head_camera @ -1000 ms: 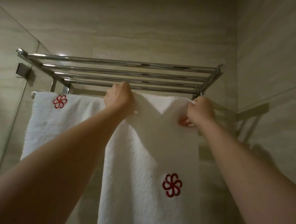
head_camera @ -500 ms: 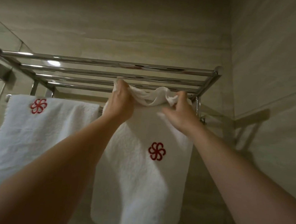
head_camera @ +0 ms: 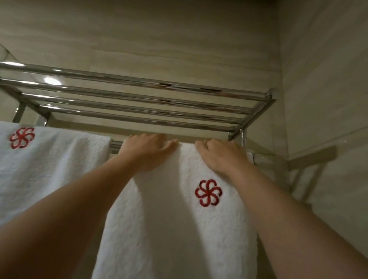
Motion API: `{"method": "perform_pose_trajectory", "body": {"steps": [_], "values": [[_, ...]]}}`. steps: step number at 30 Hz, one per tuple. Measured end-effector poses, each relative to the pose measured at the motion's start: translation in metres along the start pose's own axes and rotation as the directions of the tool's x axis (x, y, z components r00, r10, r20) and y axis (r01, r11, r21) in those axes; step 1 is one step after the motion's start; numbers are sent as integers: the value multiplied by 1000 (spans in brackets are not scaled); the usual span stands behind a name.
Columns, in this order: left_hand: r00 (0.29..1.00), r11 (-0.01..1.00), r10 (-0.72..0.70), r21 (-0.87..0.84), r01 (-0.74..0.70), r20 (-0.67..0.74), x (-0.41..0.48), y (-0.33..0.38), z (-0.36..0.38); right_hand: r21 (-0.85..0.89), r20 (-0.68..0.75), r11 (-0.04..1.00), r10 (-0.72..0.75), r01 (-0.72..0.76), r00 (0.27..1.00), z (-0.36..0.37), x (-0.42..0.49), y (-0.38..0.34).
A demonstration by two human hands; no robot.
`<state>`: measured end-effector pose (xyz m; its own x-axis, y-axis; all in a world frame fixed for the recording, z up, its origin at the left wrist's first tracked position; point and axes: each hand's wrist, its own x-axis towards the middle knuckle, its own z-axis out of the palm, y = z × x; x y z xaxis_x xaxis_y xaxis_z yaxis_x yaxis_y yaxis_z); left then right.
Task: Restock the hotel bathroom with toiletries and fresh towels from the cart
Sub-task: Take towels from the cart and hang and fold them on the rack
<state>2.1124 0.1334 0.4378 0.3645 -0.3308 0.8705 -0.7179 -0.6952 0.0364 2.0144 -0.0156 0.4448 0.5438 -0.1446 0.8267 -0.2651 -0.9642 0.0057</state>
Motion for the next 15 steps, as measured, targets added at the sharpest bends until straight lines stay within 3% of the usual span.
{"method": "perform_pose_trajectory", "body": {"steps": [5, 10, 13, 15], "values": [[995, 995, -99, 10, 99, 12, 11, -2, 0, -81, 53, 995, 69, -65, 996, -1, 15, -4], [952, 957, -191, -261, 127, -238, -17, -4, 13, 24, 211, 982, 180, -189, 961, -6, 20, -6], [857, 791, -355, -609, 62, -374, -47, 14, 23, 249, 368, 936, 146, -248, 918, -9, 23, -8], [802, 632, -472, -775, 20, -365, -63, 23, 29, 303, 383, 920, 120, -247, 916, -11, 23, -8]]}}
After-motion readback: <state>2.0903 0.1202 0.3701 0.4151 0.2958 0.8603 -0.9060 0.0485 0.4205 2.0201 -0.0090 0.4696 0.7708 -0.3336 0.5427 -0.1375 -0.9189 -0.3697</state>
